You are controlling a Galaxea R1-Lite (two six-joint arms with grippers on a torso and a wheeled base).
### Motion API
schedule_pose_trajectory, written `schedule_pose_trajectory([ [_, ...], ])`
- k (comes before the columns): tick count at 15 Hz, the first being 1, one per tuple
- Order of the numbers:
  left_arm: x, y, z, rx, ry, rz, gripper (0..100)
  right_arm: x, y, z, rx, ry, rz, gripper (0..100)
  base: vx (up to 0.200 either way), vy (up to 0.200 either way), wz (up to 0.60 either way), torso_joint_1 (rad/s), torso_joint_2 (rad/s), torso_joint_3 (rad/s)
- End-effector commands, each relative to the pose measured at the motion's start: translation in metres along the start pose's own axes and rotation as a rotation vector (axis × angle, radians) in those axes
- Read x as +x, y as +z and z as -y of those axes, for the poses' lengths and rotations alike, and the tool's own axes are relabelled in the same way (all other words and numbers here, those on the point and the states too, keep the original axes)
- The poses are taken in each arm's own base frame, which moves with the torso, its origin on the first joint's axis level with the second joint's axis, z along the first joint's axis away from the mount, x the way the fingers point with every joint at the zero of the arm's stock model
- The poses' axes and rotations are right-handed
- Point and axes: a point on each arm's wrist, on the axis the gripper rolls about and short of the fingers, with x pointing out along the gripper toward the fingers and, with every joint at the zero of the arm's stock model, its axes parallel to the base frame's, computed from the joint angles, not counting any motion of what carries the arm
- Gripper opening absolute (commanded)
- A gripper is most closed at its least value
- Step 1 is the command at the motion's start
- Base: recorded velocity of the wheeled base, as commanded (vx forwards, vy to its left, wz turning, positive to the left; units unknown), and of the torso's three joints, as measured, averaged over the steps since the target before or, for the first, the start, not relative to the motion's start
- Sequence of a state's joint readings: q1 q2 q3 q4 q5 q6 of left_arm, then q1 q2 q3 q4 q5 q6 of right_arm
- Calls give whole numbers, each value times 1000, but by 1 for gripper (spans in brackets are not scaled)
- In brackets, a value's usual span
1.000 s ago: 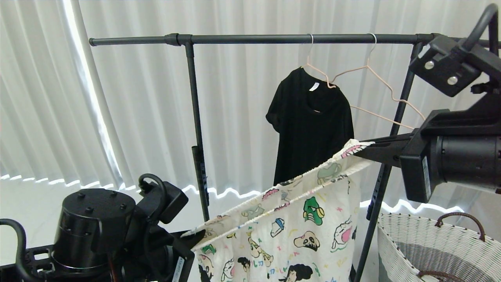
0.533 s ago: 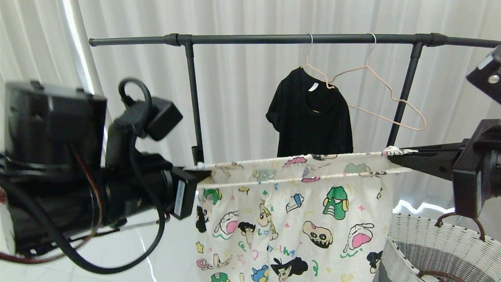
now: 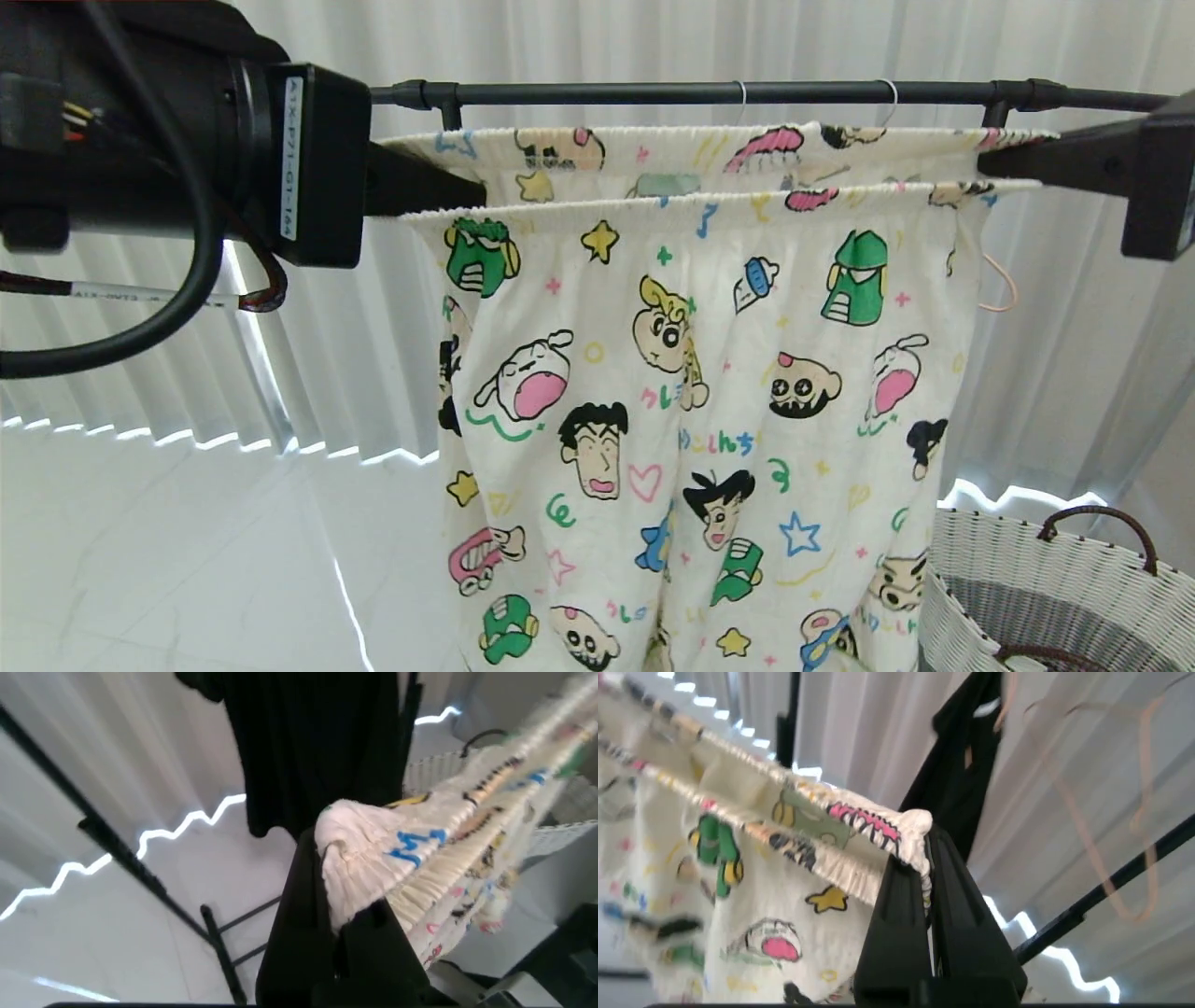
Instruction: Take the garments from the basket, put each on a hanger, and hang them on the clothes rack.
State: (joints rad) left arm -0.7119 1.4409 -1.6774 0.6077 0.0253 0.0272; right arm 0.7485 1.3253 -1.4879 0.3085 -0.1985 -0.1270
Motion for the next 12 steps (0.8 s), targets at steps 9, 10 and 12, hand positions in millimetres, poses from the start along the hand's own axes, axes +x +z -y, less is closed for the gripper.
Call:
schedule_pose_trajectory([
  [9, 2, -3, 14, 31, 14, -14, 0, 11, 19, 4, -51, -17, -15, 0, 0, 0, 0, 0, 0, 0],
  [10, 3, -3, 14, 32, 17, -16, 0, 6, 19, 5, -52, -17, -17, 0, 0, 0, 0, 0, 0, 0],
  [12, 7, -2, 13, 31, 36, -19, 0, -16, 17, 8, -58, -8, -43, 0, 0, 0, 0, 0, 0, 0],
])
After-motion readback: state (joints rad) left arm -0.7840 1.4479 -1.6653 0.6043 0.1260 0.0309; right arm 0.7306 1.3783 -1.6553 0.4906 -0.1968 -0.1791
